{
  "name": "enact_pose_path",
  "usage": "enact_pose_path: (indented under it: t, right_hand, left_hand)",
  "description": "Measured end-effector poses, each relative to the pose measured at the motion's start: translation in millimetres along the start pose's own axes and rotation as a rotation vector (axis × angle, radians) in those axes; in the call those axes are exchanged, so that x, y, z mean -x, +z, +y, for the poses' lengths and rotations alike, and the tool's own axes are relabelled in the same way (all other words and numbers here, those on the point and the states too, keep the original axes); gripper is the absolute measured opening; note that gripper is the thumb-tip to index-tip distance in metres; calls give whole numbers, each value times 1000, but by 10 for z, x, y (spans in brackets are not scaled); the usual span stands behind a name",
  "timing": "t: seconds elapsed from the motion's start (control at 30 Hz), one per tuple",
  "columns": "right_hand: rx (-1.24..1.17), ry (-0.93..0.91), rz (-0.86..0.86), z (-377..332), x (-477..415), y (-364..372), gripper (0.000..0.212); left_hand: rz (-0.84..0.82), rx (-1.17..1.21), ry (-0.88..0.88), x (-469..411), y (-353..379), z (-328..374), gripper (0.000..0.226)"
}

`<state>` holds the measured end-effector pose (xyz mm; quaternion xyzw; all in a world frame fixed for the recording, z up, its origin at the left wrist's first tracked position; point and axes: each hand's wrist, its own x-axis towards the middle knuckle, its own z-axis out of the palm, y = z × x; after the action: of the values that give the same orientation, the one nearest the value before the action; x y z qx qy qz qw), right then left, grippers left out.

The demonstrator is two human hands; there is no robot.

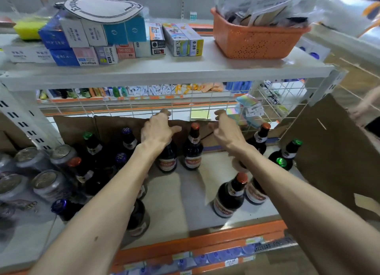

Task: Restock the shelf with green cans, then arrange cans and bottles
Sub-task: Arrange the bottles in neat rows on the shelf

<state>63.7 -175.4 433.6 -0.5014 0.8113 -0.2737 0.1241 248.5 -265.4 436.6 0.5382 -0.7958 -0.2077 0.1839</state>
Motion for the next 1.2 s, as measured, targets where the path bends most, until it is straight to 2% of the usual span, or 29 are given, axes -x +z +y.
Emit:
enact_pose_path:
  t: [0.07,0.13,0.23,0.33,0.4,0.5,0.83,0.97,1.03,1.2]
  right_hand:
    - [9,8,46,95,92,-216,40]
    - [29,5,86,207,202,-438,35]
    - [73,22,171,455,383,-815,31]
    - [118,112,295,845,609,-1268,23]
    - [152,184,335,1146,757,-1541,20]
    - [148,266,340,1524,940,-1788,28]
    - [74,294,264,1810,873,-1661,32]
    - [67,303,204,1854,736,-1491,37]
    - [56,322,170,1887,683,-1396,35]
    - [33,342,161,1973,634,-1213,26]
  left_hand:
    - [114,-17,120,42,-11,312,47]
    - [115,19,244,87,32,668,36]
    - [2,70,320,196,184,1194,31]
    - [-156,94,373,370,447,1659,41]
    - [-221,76,381,449,641,1861,35]
    - [-274,46,397,510,872,2045,32]
    - [-275,55,321,291,1131,2146,47]
    - [-343,57,295,131,1327,2178,52]
    - [-377,71,292,59,1450,2181,56]
    - [-338,112,270,-39,1671,2173,59]
